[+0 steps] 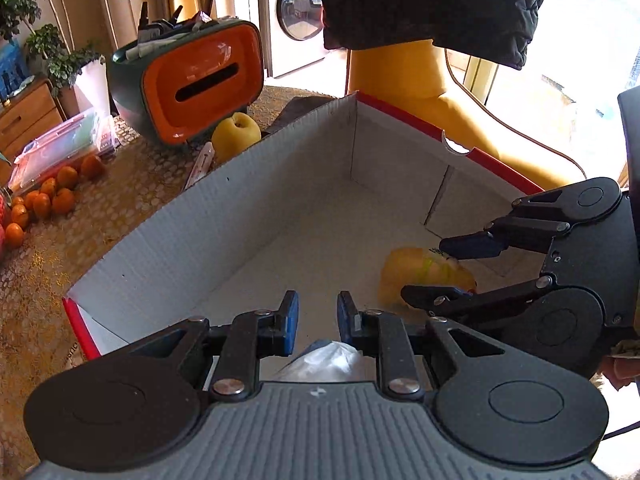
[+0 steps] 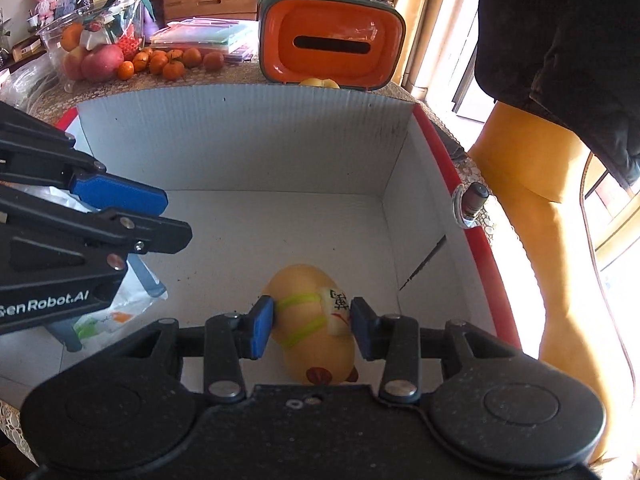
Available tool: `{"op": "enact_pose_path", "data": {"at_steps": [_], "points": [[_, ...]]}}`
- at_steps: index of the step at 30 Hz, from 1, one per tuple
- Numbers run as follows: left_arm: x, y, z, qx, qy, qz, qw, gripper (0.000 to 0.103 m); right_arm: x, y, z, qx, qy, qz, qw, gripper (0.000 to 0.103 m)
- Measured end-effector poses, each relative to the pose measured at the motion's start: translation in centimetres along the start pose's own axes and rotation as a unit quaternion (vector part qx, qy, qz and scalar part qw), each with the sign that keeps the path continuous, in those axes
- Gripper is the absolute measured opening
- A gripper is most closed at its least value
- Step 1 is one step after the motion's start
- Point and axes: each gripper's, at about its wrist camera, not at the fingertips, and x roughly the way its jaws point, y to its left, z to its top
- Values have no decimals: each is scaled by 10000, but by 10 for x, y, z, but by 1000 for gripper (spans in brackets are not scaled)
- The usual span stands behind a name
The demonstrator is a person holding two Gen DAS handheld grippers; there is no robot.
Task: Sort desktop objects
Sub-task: 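Carry the yellow toy into the red box and open the right gripper while the left carries the bag, then lower the white-green plastic bag into the red box and open the left gripper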
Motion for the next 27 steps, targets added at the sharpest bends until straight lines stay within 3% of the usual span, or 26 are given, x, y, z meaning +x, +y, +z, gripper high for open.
{"op": "enact_pose_path", "data": {"at_steps": [7, 9, 11, 16, 19, 21, 27], "points": [[1, -3, -5, 30, 113, -57, 9999, 20, 0, -3, -1, 33, 78, 99, 9999, 44], [-2, -2, -6, 46, 107, -109, 9999, 20, -3, -3, -3, 21, 67, 93, 9999, 50], [-6, -2, -7, 40, 102, -128, 9999, 22, -6, -3, -4, 29, -6, 85, 10000, 64], [-19, -1, -8, 2, 37, -135, 9999, 30, -18, -3, -3, 62, -150, 116, 9998, 71], [-30, -1, -9, -8, -85, -36, 10000, 51, -26, -4, -1, 50, -213, 67, 9997, 73], [-40, 1, -9, -53, -230, -5, 9997, 71, -30, -5, -2, 69, -250, 50, 9996, 74], [-63, 4, -11, -144, -413, 1, 9990, 71, -50, -9, -1, 133, -406, 8, 9991, 78]]}}
